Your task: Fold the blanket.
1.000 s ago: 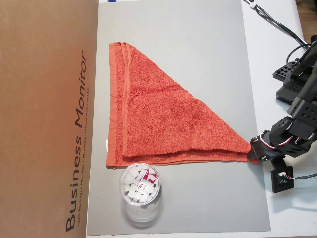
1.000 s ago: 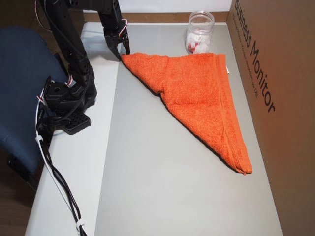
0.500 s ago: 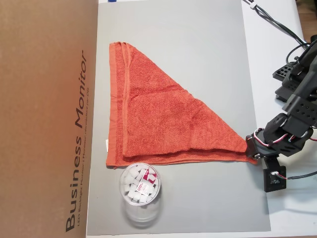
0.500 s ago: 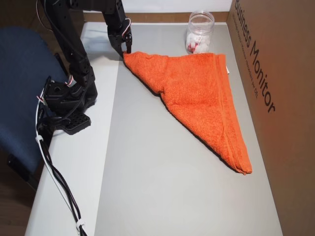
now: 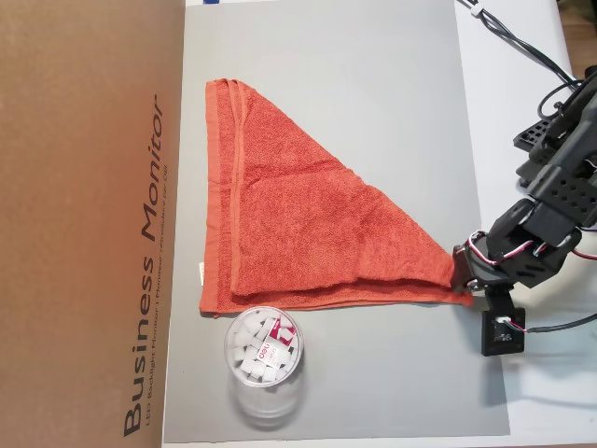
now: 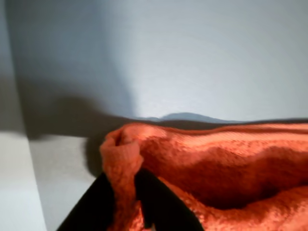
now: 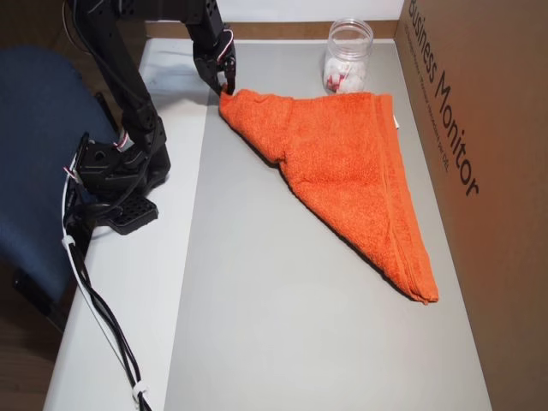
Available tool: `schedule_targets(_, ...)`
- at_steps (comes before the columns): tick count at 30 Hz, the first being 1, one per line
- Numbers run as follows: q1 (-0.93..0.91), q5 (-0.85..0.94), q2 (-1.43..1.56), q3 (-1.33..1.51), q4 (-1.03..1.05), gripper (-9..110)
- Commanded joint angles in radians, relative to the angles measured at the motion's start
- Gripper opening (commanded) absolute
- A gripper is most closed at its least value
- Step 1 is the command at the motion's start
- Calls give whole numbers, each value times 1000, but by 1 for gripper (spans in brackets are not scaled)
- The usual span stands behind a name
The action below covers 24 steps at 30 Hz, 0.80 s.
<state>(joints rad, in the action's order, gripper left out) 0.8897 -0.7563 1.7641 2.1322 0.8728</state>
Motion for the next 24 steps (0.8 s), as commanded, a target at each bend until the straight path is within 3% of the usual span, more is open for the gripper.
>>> schedule_targets(1,-25,-6,67,-46,-9,0)
schedule_targets(18,-34,-8,284,-46,-8,0)
schedule_targets(24,-52,-100,388,-46,-8,0)
